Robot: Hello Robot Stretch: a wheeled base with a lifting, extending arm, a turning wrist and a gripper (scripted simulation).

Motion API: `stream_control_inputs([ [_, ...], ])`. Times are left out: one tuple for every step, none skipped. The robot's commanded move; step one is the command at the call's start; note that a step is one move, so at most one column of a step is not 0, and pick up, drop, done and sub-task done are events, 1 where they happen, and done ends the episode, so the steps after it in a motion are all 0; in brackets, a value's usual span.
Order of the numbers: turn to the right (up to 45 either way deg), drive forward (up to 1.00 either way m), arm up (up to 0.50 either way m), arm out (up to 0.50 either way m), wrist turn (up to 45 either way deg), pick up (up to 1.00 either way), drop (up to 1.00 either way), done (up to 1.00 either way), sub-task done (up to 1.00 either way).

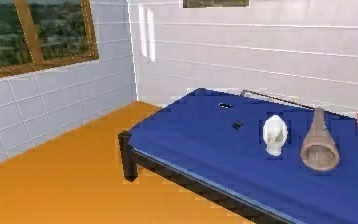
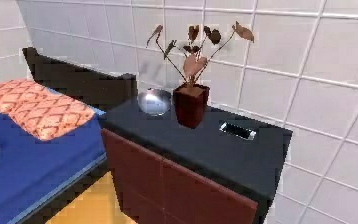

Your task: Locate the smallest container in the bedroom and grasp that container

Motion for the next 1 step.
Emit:
stream_control_inputs([
  [45.0, 0.00, 0.00, 0.00, 0.0, 0.00, 0.00, 0.00, 0.00],
])
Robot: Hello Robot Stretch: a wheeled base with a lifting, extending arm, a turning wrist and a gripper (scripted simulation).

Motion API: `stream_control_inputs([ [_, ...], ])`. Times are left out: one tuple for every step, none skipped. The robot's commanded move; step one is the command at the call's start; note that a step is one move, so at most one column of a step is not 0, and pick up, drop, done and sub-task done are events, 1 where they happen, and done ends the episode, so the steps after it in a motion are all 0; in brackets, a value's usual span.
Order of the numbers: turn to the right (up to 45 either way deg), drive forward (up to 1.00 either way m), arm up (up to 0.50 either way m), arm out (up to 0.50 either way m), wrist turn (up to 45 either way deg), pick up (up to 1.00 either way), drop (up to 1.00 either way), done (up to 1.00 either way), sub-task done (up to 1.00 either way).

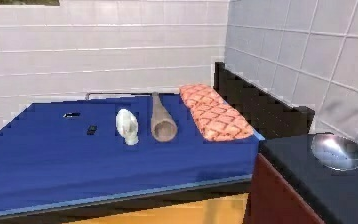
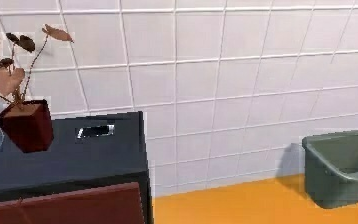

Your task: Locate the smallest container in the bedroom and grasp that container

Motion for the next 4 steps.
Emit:
stream_control_inputs([
  [39.0, 0.00, 0.00, 0.00, 0.0, 0.00, 0.00, 0.00, 0.00],
  [0.0, 0.35, 0.00, 0.00, 0.0, 0.00, 0.00, 0.00, 0.00],
  [-45.0, 0.00, 0.00, 0.00, 0.0, 0.00, 0.00, 0.00, 0.00],
  [-36.0, 0.00, 0.00, 0.00, 0.0, 0.00, 0.00, 0.00, 0.00],
])
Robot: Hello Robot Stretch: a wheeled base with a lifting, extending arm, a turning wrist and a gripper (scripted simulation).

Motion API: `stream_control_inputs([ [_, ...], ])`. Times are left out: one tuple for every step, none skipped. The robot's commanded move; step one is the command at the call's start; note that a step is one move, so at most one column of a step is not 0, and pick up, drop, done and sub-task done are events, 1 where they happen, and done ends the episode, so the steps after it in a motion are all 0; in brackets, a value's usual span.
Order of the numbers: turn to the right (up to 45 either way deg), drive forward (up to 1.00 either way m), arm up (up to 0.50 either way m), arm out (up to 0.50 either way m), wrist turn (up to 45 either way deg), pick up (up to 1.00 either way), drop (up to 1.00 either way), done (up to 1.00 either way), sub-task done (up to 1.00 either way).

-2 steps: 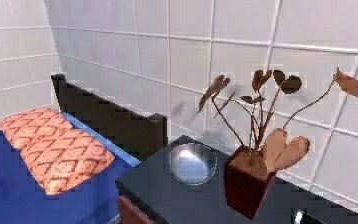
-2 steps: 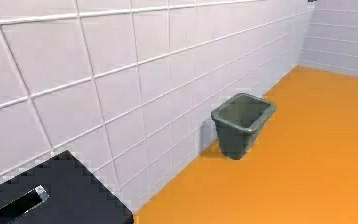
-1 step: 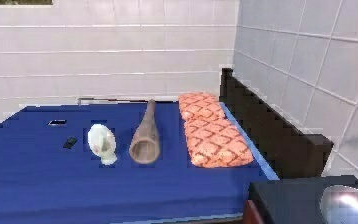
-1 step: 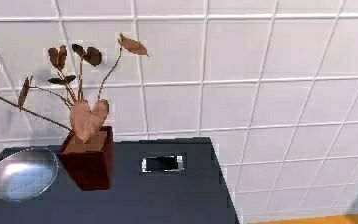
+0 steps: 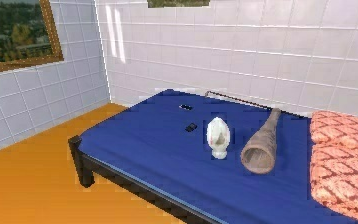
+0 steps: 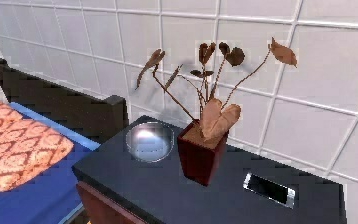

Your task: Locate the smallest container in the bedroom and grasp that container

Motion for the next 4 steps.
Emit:
stream_control_inputs([
  [0.0, 0.00, 0.50, 0.00, 0.0, 0.00, 0.00, 0.00, 0.00],
  [0.0, 0.00, 0.38, 0.00, 0.0, 0.00, 0.00, 0.00, 0.00],
  [0.0, 0.00, 0.00, 0.28, 0.0, 0.00, 0.00, 0.00, 0.00],
  [0.0, 0.00, 0.00, 0.00, 45.0, 0.00, 0.00, 0.00, 0.00],
])
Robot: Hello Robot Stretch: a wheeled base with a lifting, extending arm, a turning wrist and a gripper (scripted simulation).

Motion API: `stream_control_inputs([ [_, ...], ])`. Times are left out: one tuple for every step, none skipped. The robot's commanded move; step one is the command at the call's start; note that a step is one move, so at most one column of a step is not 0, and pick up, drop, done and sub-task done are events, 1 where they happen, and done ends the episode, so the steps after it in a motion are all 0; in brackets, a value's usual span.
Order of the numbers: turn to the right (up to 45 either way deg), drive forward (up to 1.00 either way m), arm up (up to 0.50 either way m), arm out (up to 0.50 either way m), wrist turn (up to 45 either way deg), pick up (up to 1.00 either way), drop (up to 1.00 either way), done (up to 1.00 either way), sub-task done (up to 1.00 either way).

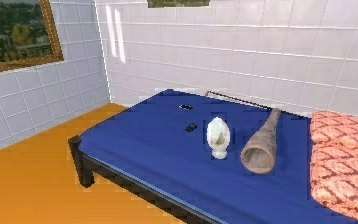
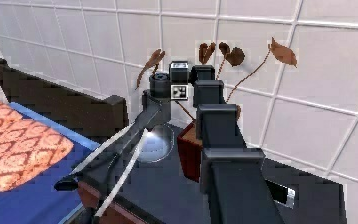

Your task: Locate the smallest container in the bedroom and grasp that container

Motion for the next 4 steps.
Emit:
stream_control_inputs([
  [0.0, 0.00, 0.00, 0.00, 45.0, 0.00, 0.00, 0.00, 0.00],
  [0.0, 0.00, 0.00, 0.00, 45.0, 0.00, 0.00, 0.00, 0.00],
  [0.0, 0.00, 0.00, 0.00, 15.0, 0.00, 0.00, 0.00, 0.00],
  [0.0, 0.00, -0.20, 0.00, 0.0, 0.00, 0.00, 0.00, 0.00],
])
